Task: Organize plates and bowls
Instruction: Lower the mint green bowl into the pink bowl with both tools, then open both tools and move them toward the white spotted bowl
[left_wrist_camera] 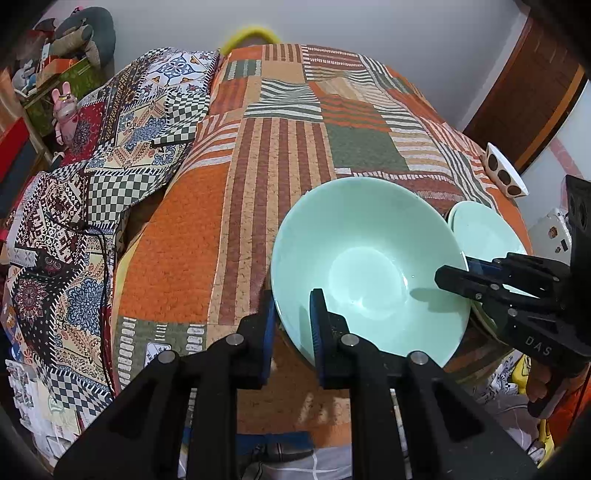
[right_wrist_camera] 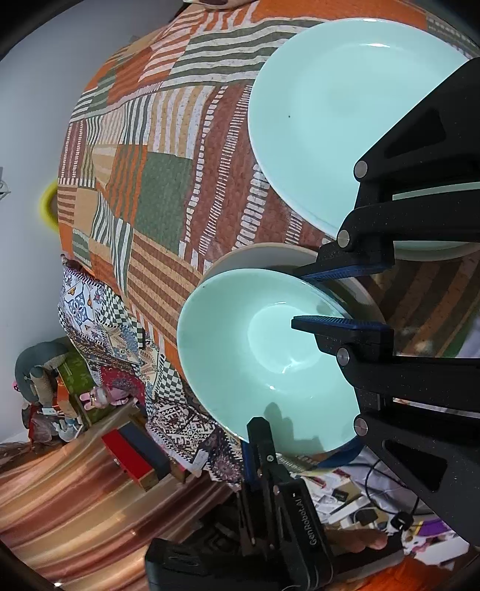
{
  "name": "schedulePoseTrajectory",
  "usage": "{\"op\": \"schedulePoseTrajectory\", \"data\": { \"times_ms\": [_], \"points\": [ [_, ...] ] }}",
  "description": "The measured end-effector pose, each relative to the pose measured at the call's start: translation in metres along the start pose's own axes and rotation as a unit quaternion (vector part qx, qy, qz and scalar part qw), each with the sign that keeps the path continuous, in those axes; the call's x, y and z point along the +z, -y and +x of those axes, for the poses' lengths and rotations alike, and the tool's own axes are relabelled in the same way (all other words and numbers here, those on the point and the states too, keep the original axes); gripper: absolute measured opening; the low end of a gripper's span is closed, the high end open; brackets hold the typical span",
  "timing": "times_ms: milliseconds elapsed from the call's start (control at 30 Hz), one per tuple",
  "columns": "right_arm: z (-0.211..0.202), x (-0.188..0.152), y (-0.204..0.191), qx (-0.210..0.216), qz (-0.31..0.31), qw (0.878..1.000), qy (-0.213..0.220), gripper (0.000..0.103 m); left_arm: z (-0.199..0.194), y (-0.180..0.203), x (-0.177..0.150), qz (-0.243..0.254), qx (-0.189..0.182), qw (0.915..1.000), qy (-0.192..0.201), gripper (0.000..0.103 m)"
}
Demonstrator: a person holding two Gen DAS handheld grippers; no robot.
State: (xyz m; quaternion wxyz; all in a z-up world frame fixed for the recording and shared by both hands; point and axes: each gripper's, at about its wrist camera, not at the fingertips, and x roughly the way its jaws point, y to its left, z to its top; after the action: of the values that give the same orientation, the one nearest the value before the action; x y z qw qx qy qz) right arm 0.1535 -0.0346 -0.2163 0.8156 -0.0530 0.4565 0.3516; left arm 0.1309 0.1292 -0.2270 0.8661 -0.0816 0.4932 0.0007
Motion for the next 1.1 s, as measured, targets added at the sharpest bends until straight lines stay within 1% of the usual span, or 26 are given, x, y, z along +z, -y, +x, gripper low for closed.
{"op": "schedulePoseTrajectory", "data": {
  "times_ms": [200,300,333,367,433,467,667,800,867,967,1000,1100],
  "points": [
    [-0.001,0.002,0.000,-0.007,-0.002,1.000,0.001,0.018,0.001,0.004,0.000,0.008,0.010,0.9999,-0.001,0.018],
    [-0.006,0.003,0.001,-0.010,0.003,1.000,0.006,0.018,0.000,0.006,0.000,0.011,-0.002,0.9999,-0.002,0.018],
    [-0.008,0.003,0.002,-0.010,0.003,1.000,0.009,0.019,-0.003,0.008,0.001,0.016,0.007,0.9998,0.005,0.018],
    [-0.011,0.004,0.002,-0.010,0.003,1.000,0.012,0.022,-0.005,0.011,0.002,0.023,0.019,0.9995,0.013,0.018],
    [-0.016,0.005,0.002,-0.014,0.001,1.000,0.022,0.028,-0.010,0.014,0.004,0.027,0.025,0.9991,0.022,0.018],
    [-0.019,0.005,0.002,-0.015,0.001,1.000,0.026,0.031,-0.013,0.014,0.005,0.026,0.023,0.9991,0.026,0.018],
    [-0.046,0.006,0.014,-0.024,0.007,0.998,0.059,0.032,-0.042,0.026,0.016,0.036,0.017,0.9977,0.055,0.018],
    [-0.079,0.008,0.037,-0.034,0.027,0.995,0.092,0.032,-0.070,0.051,0.032,0.050,0.000,0.9948,0.089,0.026],
    [-0.099,0.008,0.053,-0.042,0.040,0.992,0.112,0.032,-0.083,0.068,0.042,0.061,-0.012,0.9925,0.106,0.027],
    [-0.131,0.009,0.081,-0.048,0.064,0.986,0.143,0.032,-0.100,0.098,0.058,0.077,-0.033,0.9883,0.128,0.033],
    [-0.142,0.008,0.090,-0.052,0.071,0.984,0.153,0.033,-0.104,0.110,0.063,0.082,-0.040,0.9866,0.136,0.037],
    [-0.174,0.004,0.119,-0.077,0.088,0.976,0.184,0.034,-0.114,0.152,0.082,0.102,-0.056,0.9808,0.157,0.042]
  ]
}}
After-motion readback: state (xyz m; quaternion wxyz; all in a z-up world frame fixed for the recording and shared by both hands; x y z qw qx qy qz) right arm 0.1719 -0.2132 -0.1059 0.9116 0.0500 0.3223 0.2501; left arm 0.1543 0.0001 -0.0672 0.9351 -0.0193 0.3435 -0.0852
